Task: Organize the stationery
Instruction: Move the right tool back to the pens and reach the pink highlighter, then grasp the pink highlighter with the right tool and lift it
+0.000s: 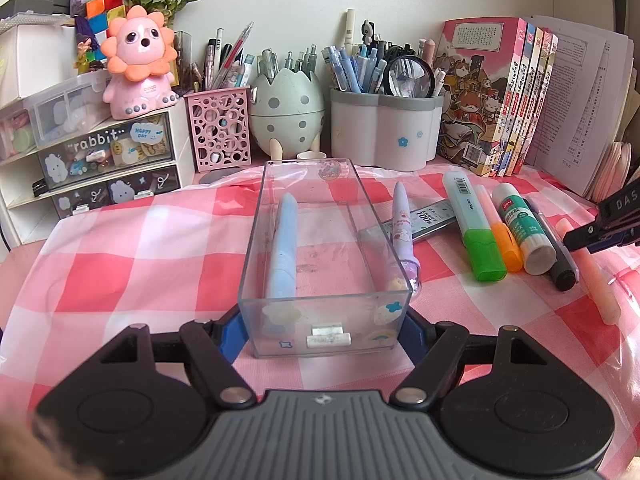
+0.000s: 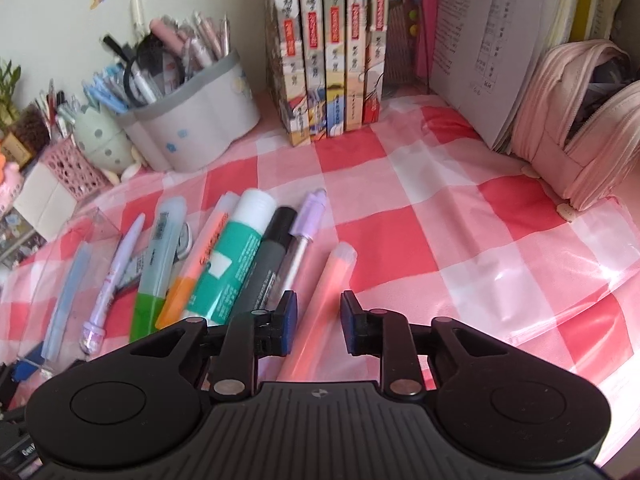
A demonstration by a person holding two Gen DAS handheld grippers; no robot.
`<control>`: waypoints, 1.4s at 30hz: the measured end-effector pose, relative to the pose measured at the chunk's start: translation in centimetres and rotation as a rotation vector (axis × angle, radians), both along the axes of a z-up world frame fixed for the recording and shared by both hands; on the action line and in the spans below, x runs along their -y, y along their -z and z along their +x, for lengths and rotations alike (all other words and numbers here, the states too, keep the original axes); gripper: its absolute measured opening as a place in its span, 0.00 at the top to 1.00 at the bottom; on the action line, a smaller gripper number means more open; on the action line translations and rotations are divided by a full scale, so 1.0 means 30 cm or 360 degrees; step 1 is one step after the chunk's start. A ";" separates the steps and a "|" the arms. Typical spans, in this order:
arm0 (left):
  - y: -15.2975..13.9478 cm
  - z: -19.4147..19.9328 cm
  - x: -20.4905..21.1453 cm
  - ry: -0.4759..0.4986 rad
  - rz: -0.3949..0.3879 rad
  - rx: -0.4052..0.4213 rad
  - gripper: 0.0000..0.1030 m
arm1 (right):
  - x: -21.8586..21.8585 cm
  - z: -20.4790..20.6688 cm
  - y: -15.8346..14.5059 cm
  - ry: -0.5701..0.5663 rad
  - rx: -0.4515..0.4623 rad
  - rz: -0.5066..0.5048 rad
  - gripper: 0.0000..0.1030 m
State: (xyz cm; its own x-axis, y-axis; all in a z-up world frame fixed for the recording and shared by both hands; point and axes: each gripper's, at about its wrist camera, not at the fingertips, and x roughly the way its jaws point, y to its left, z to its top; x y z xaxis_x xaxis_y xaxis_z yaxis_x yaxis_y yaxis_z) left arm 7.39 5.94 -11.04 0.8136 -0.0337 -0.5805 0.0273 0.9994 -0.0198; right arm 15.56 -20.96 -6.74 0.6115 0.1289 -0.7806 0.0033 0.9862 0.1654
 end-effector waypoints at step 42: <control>0.001 -0.001 -0.012 0.0041 0.0002 0.0003 0.53 | -0.138 0.026 -0.215 -0.0146 0.0104 0.0456 0.86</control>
